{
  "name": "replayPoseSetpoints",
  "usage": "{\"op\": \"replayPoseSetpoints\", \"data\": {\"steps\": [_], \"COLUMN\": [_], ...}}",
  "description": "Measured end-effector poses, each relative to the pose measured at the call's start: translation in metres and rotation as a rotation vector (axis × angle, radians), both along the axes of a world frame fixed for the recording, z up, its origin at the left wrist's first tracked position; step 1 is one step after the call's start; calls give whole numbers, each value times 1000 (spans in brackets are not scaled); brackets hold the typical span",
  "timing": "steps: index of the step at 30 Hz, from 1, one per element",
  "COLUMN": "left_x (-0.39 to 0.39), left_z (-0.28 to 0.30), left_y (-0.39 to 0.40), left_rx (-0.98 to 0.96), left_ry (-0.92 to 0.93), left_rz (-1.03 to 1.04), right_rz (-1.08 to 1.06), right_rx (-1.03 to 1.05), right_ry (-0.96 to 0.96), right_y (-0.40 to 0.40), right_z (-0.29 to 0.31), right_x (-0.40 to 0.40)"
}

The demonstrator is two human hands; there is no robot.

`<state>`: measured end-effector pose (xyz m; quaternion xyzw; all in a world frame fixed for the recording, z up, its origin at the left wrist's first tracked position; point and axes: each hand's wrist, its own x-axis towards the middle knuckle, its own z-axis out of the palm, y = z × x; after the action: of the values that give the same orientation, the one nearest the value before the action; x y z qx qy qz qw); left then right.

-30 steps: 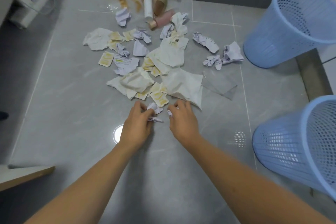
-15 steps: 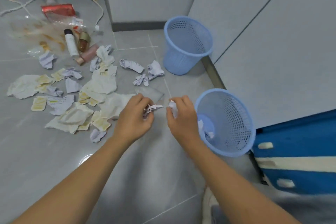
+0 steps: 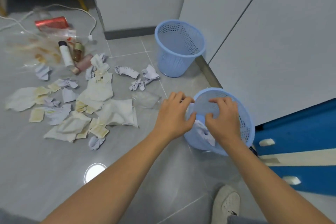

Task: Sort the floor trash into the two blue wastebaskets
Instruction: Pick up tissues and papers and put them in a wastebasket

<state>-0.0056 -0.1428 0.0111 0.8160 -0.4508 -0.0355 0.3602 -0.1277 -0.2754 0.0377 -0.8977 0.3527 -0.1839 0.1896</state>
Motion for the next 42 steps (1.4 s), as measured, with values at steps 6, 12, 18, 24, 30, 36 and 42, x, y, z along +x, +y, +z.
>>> {"op": "replayPoseSetpoints", "data": {"steps": [6, 12, 18, 24, 30, 36, 42], "left_x": [41, 41, 37, 42, 43, 34, 39], "left_z": [-64, -146, -188, -204, -201, -183, -115], "left_y": [111, 226, 269, 260, 243, 249, 245], "left_rx": [68, 221, 272, 335, 330, 233, 104], "left_ry": [60, 158, 229, 202, 310, 380, 380], "left_rz": [347, 671, 813, 719, 654, 721, 658], "right_rz": [303, 583, 775, 933, 871, 767, 645], "right_rx": [141, 346, 247, 79, 30, 84, 243], "right_ry": [-77, 342, 309, 322, 291, 248, 91], "right_y": [100, 208, 250, 245, 224, 210, 199], "right_z": [-54, -139, -193, -213, -213, -207, -145], "right_x": [112, 157, 174, 193, 182, 172, 138]}}
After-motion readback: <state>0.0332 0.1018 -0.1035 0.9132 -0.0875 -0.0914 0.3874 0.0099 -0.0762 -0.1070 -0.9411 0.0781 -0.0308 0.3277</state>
